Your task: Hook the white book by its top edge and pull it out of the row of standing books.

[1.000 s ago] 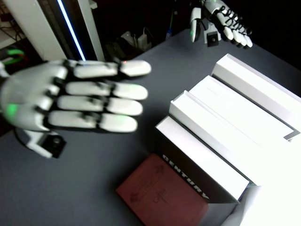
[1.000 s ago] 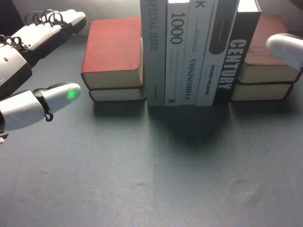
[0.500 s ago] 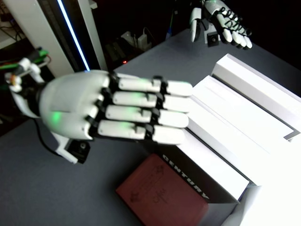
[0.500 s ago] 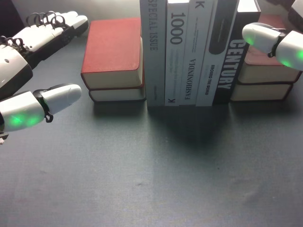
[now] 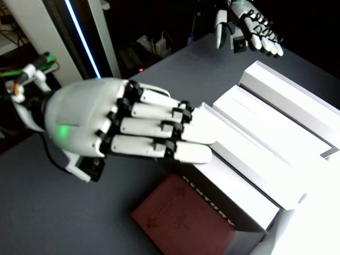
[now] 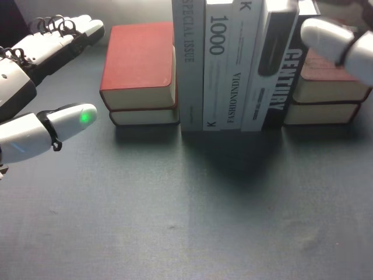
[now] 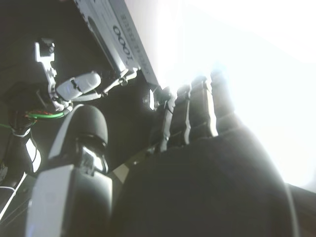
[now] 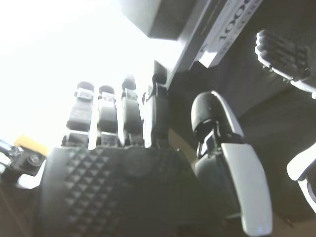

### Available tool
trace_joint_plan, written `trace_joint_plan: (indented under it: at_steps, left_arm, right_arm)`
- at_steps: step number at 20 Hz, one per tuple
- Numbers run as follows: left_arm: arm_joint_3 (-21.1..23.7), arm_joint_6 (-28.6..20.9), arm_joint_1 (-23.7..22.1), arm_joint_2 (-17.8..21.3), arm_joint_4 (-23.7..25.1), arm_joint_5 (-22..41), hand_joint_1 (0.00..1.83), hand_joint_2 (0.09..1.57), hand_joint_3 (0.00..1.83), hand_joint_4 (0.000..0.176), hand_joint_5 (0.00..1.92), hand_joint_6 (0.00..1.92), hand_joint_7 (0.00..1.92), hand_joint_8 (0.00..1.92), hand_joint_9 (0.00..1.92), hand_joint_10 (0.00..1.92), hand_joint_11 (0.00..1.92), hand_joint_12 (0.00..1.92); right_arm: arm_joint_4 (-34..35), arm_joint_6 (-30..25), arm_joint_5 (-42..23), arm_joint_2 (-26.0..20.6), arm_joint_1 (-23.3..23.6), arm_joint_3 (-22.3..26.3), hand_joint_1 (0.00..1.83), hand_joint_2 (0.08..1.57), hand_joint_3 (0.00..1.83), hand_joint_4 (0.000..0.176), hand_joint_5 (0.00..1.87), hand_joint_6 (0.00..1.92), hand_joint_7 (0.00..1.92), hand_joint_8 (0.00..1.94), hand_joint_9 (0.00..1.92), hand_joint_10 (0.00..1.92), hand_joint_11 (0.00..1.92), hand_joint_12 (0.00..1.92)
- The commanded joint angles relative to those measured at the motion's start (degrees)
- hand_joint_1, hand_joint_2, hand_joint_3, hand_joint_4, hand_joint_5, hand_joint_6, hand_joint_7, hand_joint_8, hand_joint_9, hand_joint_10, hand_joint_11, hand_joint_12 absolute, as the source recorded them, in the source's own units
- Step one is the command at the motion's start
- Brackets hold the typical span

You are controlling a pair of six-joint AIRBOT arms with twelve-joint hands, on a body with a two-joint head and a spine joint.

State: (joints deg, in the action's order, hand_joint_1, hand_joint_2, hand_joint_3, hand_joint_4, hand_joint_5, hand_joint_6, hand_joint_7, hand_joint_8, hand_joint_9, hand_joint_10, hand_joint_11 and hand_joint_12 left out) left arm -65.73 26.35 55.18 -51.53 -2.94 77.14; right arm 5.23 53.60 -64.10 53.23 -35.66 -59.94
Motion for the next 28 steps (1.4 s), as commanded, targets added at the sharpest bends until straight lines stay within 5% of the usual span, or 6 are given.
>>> trace_joint_plan:
  at_steps: [1,10,13,17,22,28]
  left_arm:
    - [0.1,-0.2,-0.1,0.6,-1.8,7.5,0.3,1.41,0.0,0.0,0.08,0.0,0.0,0.0,0.0,0.0,0.0,0.0]
    - [1.1,0.4,2.0,1.5,-4.6,10.7,0.35,1.42,0.0,0.0,0.09,0.0,0.0,0.0,0.0,0.0,0.0,0.0]
    - [1.3,0.7,2.3,1.7,-5.2,11.4,0.36,1.42,0.0,0.0,0.1,0.0,0.0,0.0,0.0,0.0,0.0,0.0]
    - [1.4,0.8,2.3,1.7,-5.4,11.5,0.41,1.43,0.0,0.0,0.12,0.01,0.0,0.0,0.0,0.0,0.0,0.0]
    - [1.4,0.8,2.4,1.7,-5.4,11.8,0.36,1.43,0.0,0.0,0.1,0.0,0.0,0.0,0.0,0.0,0.0,0.0]
    - [1.5,0.8,2.4,1.7,-5.4,12.2,0.41,1.43,0.0,0.0,0.12,0.0,0.0,0.0,0.0,0.0,0.0,0.0]
  right_arm:
    - [-0.6,-1.0,-5.5,-0.5,-0.4,0.3,0.15,1.43,0.0,0.0,0.72,0.3,0.2,0.0,0.0,0.02,0.0,0.0]
    - [-5.2,-8.8,-17.1,-4.3,-14.0,6.1,0.09,1.48,0.0,0.0,0.68,0.23,0.25,0.0,0.06,0.02,0.0,0.06]
    - [-5.9,-10.6,-19.9,-5.1,-19.0,8.0,0.21,1.44,0.0,0.0,0.73,0.34,0.44,0.03,0.27,0.09,0.0,1.03]
    - [-5.9,-15.1,-20.9,-4.5,-24.2,8.5,0.33,1.42,0.0,0.0,0.76,0.3,0.73,0.04,0.64,0.21,0.04,1.57]
    - [-5.9,-18.0,-21.4,-4.0,-25.9,8.3,0.14,1.46,0.0,0.0,0.7,0.22,0.98,0.06,0.92,0.44,0.57,1.43]
    - [-3.5,-17.8,-25.6,-5.2,-26.2,8.5,0.0,1.53,0.02,0.0,0.39,0.91,0.86,0.53,0.72,1.02,0.5,1.67]
